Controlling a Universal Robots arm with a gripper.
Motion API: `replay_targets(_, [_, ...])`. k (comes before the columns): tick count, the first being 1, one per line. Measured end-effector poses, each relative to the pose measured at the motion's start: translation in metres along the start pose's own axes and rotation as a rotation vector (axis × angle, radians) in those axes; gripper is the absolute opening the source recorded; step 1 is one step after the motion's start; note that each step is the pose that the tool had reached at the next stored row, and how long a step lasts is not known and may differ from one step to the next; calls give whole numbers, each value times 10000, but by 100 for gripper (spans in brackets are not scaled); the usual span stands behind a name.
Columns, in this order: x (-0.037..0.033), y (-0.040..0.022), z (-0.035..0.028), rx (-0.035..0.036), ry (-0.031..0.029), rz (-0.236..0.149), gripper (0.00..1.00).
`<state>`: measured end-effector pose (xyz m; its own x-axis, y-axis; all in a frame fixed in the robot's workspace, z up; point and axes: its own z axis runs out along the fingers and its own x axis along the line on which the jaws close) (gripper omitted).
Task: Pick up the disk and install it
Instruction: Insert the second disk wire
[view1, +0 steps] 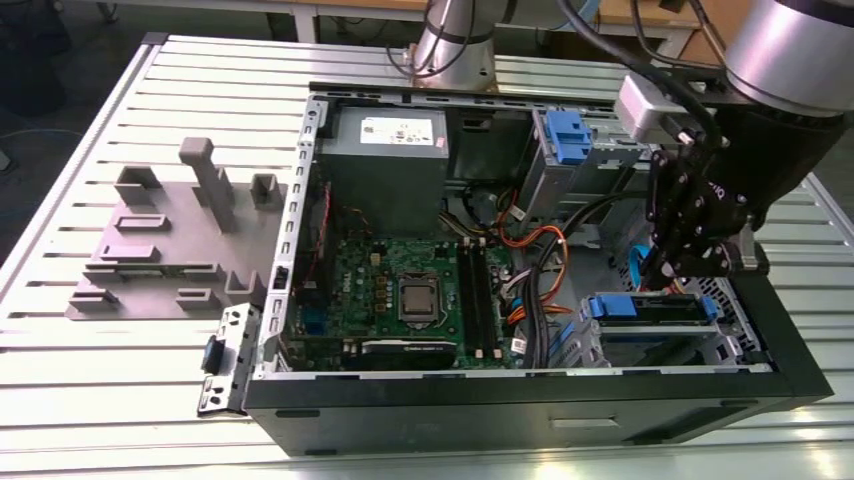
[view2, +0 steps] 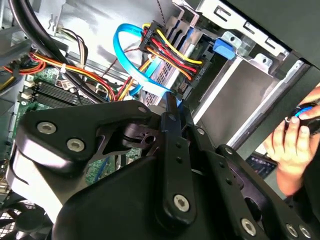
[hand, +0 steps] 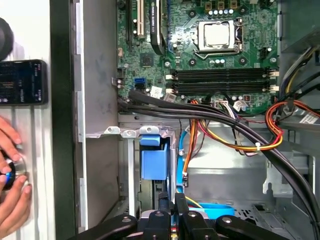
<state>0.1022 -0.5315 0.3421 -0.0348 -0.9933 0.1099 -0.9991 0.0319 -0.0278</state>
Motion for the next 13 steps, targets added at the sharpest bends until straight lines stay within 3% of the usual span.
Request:
replay_targets(2, [28,5,6,31,-108,7,16])
replay_targets(3, [36,6,7,39,-119,7,16])
replay_targets(13, [41,6,8,41,-120,8,16])
